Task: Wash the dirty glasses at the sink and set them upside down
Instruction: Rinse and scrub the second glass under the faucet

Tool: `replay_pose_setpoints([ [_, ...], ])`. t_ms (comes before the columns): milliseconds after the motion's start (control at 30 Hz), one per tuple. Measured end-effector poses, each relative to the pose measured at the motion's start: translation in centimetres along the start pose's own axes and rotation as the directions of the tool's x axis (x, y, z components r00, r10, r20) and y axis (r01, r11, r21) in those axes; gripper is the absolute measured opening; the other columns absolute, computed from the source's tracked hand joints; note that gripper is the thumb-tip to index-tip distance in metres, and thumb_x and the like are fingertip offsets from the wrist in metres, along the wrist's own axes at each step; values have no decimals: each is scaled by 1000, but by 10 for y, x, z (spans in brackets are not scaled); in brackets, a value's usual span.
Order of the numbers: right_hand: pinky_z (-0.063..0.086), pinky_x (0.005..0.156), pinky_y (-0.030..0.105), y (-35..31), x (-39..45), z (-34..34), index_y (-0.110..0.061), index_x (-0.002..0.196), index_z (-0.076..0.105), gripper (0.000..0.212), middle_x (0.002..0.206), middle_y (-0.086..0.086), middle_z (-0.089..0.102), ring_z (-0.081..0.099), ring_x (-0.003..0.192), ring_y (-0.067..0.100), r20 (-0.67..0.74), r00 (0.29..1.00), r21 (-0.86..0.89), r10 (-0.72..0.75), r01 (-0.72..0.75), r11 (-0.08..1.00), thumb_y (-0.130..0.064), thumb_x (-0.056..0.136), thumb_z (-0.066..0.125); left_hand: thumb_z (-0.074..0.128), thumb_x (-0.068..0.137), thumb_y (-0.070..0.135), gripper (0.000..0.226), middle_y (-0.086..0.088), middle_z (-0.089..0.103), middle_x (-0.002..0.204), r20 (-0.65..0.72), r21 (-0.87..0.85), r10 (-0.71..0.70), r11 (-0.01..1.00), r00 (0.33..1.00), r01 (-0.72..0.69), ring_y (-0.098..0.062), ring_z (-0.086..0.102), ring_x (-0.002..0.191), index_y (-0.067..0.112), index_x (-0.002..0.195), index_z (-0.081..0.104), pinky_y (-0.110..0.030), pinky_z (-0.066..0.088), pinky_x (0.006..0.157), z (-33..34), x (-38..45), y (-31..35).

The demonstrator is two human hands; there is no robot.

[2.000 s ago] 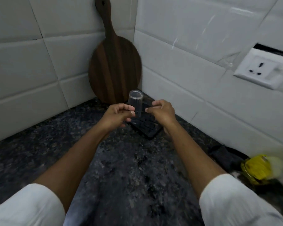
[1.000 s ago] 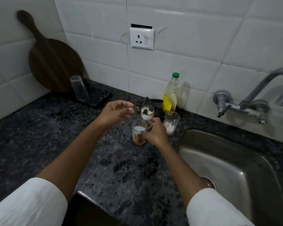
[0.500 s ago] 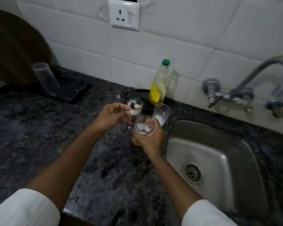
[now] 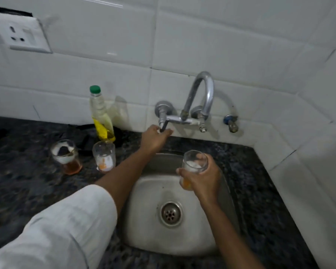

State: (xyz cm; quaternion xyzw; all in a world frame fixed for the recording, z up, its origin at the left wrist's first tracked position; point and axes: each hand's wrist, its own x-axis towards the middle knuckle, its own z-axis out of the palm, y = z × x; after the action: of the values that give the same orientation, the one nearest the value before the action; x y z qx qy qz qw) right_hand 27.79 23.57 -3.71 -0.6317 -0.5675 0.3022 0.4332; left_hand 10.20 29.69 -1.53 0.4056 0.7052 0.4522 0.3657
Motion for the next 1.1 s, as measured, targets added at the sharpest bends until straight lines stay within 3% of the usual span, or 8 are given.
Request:
replay_pose_setpoints([
  [100, 43, 66, 15, 13, 17, -10, -27, 100, 61, 62, 91, -12, 65, 61, 82, 7, 51, 999, -8, -4, 5, 1000, -30, 47, 94, 54, 83, 65, 64, -17, 70, 89, -172, 185, 38, 983, 984, -6, -36, 67, 84, 3, 91, 69, -33, 40, 61, 21, 13, 10],
  [233, 42, 65, 12, 16, 31, -9, -30, 97, 59, 61, 88, -17, 61, 58, 78, 0, 111, 994, 10, -22, 21, 1000, -32, 48, 94, 40, 95, 58, 61, -16, 69, 90, -313, 338, 82, 941, 946, 30, -37, 65, 81, 4, 91, 68, -35, 40, 61, 28, 13, 14],
  [400, 50, 73, 24, 11, 38, 1, -27, 98, 60, 60, 91, -12, 64, 61, 81, 7, 119, 992, 33, -37, 34, 999, -34, 48, 93, 34, 88, 56, 65, -19, 71, 94, -301, 131, 11, 991, 954, 30, -39, 67, 86, 1, 96, 69, -44, 55, 77, 21, 23, 5],
  [500, 52, 74, 27, 7, 40, 7, -28, 98, 59, 62, 91, -11, 65, 62, 82, 9, 99, 995, 37, -23, 19, 999, -34, 47, 93, 35, 78, 56, 60, -22, 72, 84, -264, 7, -12, 1000, 964, 15, -40, 70, 79, 8, 81, 70, -55, 58, 75, 18, 31, -4],
  [667, 51, 71, 26, 4, 39, 12, -28, 96, 60, 62, 88, -13, 65, 62, 79, 6, 72, 997, 37, -12, 9, 999, -34, 44, 93, 42, 98, 31, 43, -17, 73, 72, -215, -134, -79, 990, 973, 50, -37, 71, 72, 13, 65, 64, -39, 55, 58, 16, 23, 4],
  [867, 55, 69, 30, 5, 37, 12, -26, 92, 61, 60, 86, -9, 68, 64, 77, 8, 54, 999, 29, -8, 7, 1000, -37, 42, 93, 41, 101, 37, 46, -13, 74, 80, -168, -180, -102, 981, 981, 71, -26, 66, 67, 8, 78, 68, -29, 48, 54, 15, 22, 1],
  [1000, 52, 68, 28, 1, 34, 9, -24, 93, 61, 61, 84, -11, 65, 62, 76, 8, 23, 1000, 40, 10, -11, 999, -36, 43, 93, 37, 98, 58, 49, -9, 70, 106, 44, -379, -258, 889, 965, 255, -23, 64, 87, 18, 111, 62, -39, 50, 73, 29, -14, -16],
  [1100, 50, 66, 24, -4, 31, 10, -22, 97, 59, 62, 86, -10, 65, 62, 76, 7, -23, 999, 45, 35, -34, 998, -39, 47, 92, 40, 90, 71, 67, -12, 68, 114, 419, -467, -371, 695, 829, 547, -29, 63, 101, 16, 120, 65, -47, 52, 80, 60, -61, -44],
])
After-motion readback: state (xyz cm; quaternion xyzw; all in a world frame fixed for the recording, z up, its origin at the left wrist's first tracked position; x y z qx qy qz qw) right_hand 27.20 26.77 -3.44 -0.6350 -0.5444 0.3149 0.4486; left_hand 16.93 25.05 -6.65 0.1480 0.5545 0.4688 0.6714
